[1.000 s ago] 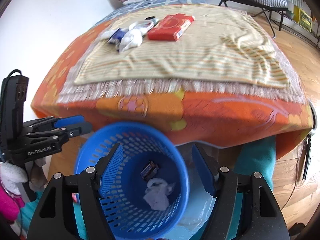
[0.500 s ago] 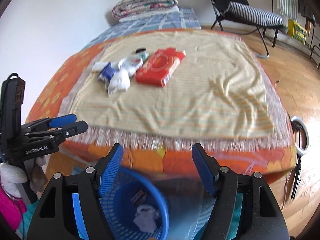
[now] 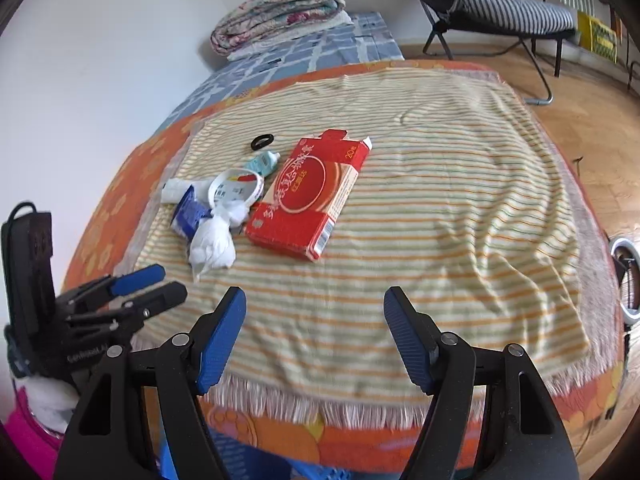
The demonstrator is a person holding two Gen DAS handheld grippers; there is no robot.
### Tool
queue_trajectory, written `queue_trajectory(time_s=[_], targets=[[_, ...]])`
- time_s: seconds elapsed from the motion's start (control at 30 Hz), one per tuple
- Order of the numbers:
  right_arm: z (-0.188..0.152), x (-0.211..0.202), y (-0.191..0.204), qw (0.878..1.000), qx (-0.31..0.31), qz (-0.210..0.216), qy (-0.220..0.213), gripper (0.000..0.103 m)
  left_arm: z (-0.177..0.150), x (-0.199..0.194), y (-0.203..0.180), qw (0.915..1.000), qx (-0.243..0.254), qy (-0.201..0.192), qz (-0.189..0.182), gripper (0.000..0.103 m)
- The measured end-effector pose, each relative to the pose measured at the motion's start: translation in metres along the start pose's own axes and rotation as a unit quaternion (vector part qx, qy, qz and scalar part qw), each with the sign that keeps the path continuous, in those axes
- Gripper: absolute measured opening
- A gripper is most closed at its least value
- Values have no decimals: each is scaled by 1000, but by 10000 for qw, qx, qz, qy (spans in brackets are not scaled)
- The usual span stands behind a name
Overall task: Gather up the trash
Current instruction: 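Move both tools back over the towel toward the remaining trash, then grasp the tissue with the left tool while the right tool grasps the red-white tube box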
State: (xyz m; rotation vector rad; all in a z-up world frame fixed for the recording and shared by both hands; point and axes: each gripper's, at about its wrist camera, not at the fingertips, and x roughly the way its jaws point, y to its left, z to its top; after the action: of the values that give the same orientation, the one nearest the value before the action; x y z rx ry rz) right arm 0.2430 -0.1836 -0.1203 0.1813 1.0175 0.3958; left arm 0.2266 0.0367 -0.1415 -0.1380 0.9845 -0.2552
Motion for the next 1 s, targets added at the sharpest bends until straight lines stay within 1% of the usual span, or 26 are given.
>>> queue_trajectory(time_s=[0.07,0.13,0.27,0.33,0.37,0.43,0.5,0.67,0.73,0.8,0.87,1.0], targets=[[10,14,-8,9998,146,87,61,71,6,9,1,10000,4,41,4,59],[18,27,-16,9992,324,186,124,71,10,16,2,10000,10,73,4,51],[30,52,-32,9957,741,500,261,71,17,31,4,9999,22,138,7,42],[35,61,-38,9932,905,670,292,70,19,38,6,9998,4,195,-17,31],[36,67,-40,9915,997,778,312,67,20,40,8,9998,-13,208,-32,30],[37,76,-44,9879,1142,978,371,64,21,45,12,9996,-70,239,-110,29],[38,84,-46,9858,1239,1057,407,63,23,48,16,9993,-167,257,-212,28],[45,91,-47,9813,1390,1301,286,62,22,53,22,9988,-277,255,-323,27],[48,94,-47,9792,1467,1375,258,59,22,54,21,9988,-270,240,-324,27],[50,96,-48,9766,1529,1489,271,43,23,55,21,9988,-273,233,-336,27],[49,102,-48,9700,1716,1677,388,41,23,56,22,9986,-323,235,-353,27],[49,103,-47,9688,1802,1671,332,41,23,56,20,9987,-302,227,-350,27]])
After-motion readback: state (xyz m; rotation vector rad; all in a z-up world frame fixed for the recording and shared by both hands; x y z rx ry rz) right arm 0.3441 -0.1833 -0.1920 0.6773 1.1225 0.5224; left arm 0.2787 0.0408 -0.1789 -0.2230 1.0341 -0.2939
